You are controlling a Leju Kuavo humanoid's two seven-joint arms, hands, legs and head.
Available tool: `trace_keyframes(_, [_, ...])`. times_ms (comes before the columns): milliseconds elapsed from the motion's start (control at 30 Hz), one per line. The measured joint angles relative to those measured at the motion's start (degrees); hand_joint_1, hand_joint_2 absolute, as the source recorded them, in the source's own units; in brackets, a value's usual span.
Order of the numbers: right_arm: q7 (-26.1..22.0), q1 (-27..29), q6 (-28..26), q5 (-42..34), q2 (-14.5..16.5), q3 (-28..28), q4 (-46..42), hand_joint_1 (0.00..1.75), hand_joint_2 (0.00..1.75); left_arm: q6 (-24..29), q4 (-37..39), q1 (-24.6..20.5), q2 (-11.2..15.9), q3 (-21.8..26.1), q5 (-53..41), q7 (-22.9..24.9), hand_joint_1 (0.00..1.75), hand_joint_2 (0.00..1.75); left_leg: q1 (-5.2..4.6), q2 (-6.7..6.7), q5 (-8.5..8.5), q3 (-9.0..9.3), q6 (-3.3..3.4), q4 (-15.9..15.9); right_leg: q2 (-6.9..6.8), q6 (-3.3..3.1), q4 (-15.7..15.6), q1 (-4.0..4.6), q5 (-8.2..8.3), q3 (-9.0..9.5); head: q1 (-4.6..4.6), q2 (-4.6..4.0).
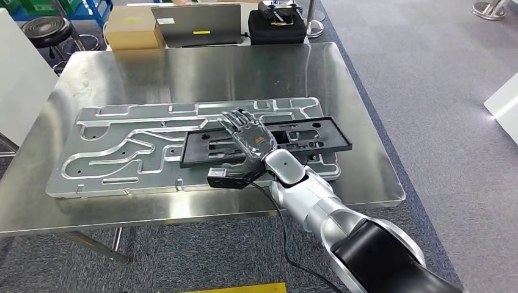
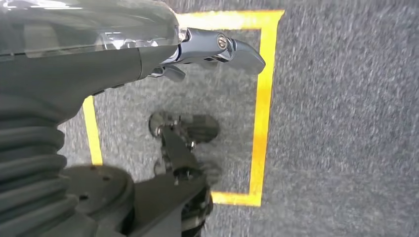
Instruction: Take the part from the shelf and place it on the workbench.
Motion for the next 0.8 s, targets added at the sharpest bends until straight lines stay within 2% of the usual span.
trace_keyframes(33, [-3.3, 0.3, -1.0, -3.2, 0.0, -1.9, -0.9, 0.0, 0.0, 0.0, 0.0, -0.1, 0.0, -0.2, -0.1, 0.0, 0.0, 0.0, -0.06, 0.01, -0.01, -0.04, 0.11, 0.0, 0.0, 0.12, 4.0, -0.01, -1.66, -1.91, 0.0, 0.0])
trace_keyframes(67, [-6.3, 0.6, -1.6, -6.3, 0.0, -3.7, -2.0, 0.0, 0.0, 0.0, 0.0, -0.1, 0.0, -0.3, -0.2, 0.0, 0.0, 0.0, -0.11, -0.01, -0.04, -0.05, 0.15, 0.1, 0.0, 0.18, 7.0, -0.01, -2.46, -3.33, 0.0, 0.0])
trace_keyframes(100, [-8.7, 0.9, -1.7, -8.9, 0.0, -5.3, -3.2, 0.0, 0.0, 0.0, 0.0, -0.2, 0.0, -0.4, -0.2, 0.1, 0.0, 0.0, -0.15, -0.04, -0.08, -0.04, 0.18, 0.1, 0.0, 0.16, 7.9, 0.0, -2.15, -3.84, 0.0, 0.0])
trace_keyframes(133, [-10.7, 1.2, -1.5, -11.3, 0.0, -6.7, -4.7, 0.0, 0.0, 0.0, 0.0, -0.2, -0.1, -0.4, -0.3, 0.1, 0.0, 0.0, -0.19, -0.08, -0.15, 0.01, 0.17, 0.2, 0.0, 0.01, 6.2, 0.02, -0.67, -3.08, 0.0, 0.0])
trace_keyframes(200, [-14.0, 1.6, -0.6, -16.2, 0.0, -9.1, -8.3, 0.0, 0.0, 0.0, 0.0, -0.2, -0.2, -0.5, -0.2, 0.2, 0.0, 0.0, -0.3, -0.13, -0.36, 0.1, 0.01, 0.4, 0.01, -0.64, -1.7, 0.17, 3.3, 0.65, 0.0, 0.0])
trace_keyframes(233, [-15.4, 1.9, 0.2, -19.0, 0.0, -10.1, -10.4, 0.0, 0.0, 0.0, 0.0, -0.2, -0.3, -0.5, -0.1, 0.2, 0.0, 0.0, -0.43, -0.15, -0.48, 0.05, -0.16, 0.5, 0.01, -0.99, -5.4, 0.31, 4.62, 2.33, 0.0, 0.0])
trace_keyframes(267, [-16.4, 2.4, 1.0, -21.8, -0.1, -10.9, -12.8, 0.0, 0.0, 0.0, 0.0, -0.3, -0.4, -0.5, 0.1, 0.1, 0.0, 0.0, -0.51, -0.15, -0.56, -0.02, -0.35, 0.6, 0.0, -1.25, -7.6, 0.47, 5.17, 3.31, 0.0, 0.0])
trace_keyframes(300, [-17.1, 3.2, 1.8, -24.8, -0.4, -11.7, -15.6, 0.0, 0.0, 0.0, 0.0, -0.2, -0.5, -0.5, 0.4, 0.1, 0.0, 0.0, -0.56, -0.15, -0.61, -0.09, -0.59, 0.6, 0.0, -1.46, -8.4, 0.62, 5.07, 3.62, 0.01, 0.0])
trace_keyframes(333, [-17.4, 4.2, 2.5, -27.7, -0.8, -12.3, -18.8, 0.0, 0.0, 0.0, 0.0, -0.2, -0.5, -0.5, 0.6, 0.0, 0.0, 0.0, -0.59, -0.15, -0.62, -0.1, -0.83, 0.5, -0.01, -1.61, -8.6, 0.69, 5.07, 3.61, 0.01, 0.0])
trace_keyframes(400, [-17.3, 6.2, 3.3, -32.1, -2.1, -13.3, -26.0, 0.0, 0.0, 0.0, 0.0, 0.0, -0.4, -0.5, 1.1, -0.3, 0.0, 0.0, -0.62, -0.11, -1.12, -0.16, -1.36, 0.7, -0.11, -2.09, -9.1, 0.31, 5.22, 3.9, 0.01, 0.0])
trace_keyframes(467, [-17.2, 8.2, 3.8, -35.8, -3.6, -14.3, -33.5, 0.0, 0.0, -0.1, 0.0, 0.3, -0.4, -0.3, 1.8, -0.7, 0.0, 0.0, -0.58, -0.02, -3.56, -1.61, -1.84, 4.3, -0.24, -2.52, -9.7, -0.18, 5.41, 4.27, 0.0, 0.0])
trace_keyframes(533, [-17.5, 11.1, 3.9, -39.4, -5.5, -15.8, -41.4, 0.0, 0.0, -0.4, 0.0, 0.7, -0.4, 0.0, 2.9, -1.4, 0.0, 0.0, -0.3, 0.02, -7.25, -5.03, -2.27, 12.0, -0.39, -2.7, -9.7, -0.2, 5.31, 4.39, 0.0, 0.0])
trace_keyframes(567, [-17.6, 13.1, 3.9, -40.8, -6.7, -16.8, -45.6, 0.0, 0.0, -0.6, 0.0, 1.0, -0.4, 0.2, 3.5, -1.8, 0.0, 0.0, -0.16, 0.03, -8.3, -6.58, -2.45, 15.2, -0.47, -2.69, -9.7, -0.2, 5.22, 4.44, 0.0, 0.0])
trace_keyframes(600, [-17.7, 15.3, 3.8, -41.8, -8.0, -18.1, -49.9, 0.0, 0.0, -0.9, 0.0, 1.5, -0.4, 0.6, 4.1, -2.3, 0.0, 0.0, -0.02, 0.04, -8.28, -7.34, -2.61, 16.7, -0.54, -2.62, -9.7, -0.21, 5.09, 4.52, 0.0, 0.0])
trace_keyframes(633, [-17.9, 17.5, 3.2, -42.0, -9.3, -19.6, -54.1, 0.0, 0.0, -1.1, 0.0, 2.0, -0.4, 0.9, 4.6, -2.8, 0.0, 0.0, 0.12, 0.05, -7.08, -6.97, -2.72, 15.8, -0.53, -2.47, -9.6, -0.26, 4.94, 4.63, 0.0, 0.0])
trace_keyframes(700, [-18.6, 21.9, 0.7, -41.1, -11.7, -23.3, -61.6, 0.0, 0.0, -1.3, 0.0, 2.7, -0.3, 1.7, 5.5, -3.3, 0.0, 0.0, 0.42, 0.04, -3.02, -3.68, -2.75, 8.6, -0.47, -1.95, -9.4, -0.39, 4.49, 5.02, 0.0, 0.0])
trace_keyframes(733, [-19.2, 24.3, -1.0, -40.3, -12.8, -25.6, -64.9, 0.0, 0.0, -1.3, 0.0, 2.8, -0.3, 2.1, 5.9, -3.4, 0.0, 0.0, 0.4, 0.0, -1.69, -1.84, -2.63, 4.9, -0.48, -1.63, -9.3, -0.34, 4.24, 5.14, 0.0, 0.0])
trace_keyframes(767, [-19.8, 26.8, -2.3, -39.9, -13.9, -28.2, -68.0, 0.0, 0.0, -1.2, 0.0, 2.9, -0.3, 2.5, 6.3, -3.5, 0.0, 0.0, 0.35, -0.04, -1.05, -0.59, -2.37, 2.4, -0.52, -1.26, -9.2, -0.27, 4.1, 5.19, 0.0, 0.0])
trace_keyframes(800, [-20.4, 29.5, -3.0, -39.9, -14.9, -31.0, -70.8, 0.0, 0.0, -1.2, 0.0, 3.1, -0.3, 2.8, 6.5, -3.4, 0.0, 0.0, 0.25, -0.1, -1.1, 0.02, -2.05, 1.2, -0.57, -0.92, -9.1, -0.16, 4.04, 5.19, 0.0, 0.0])
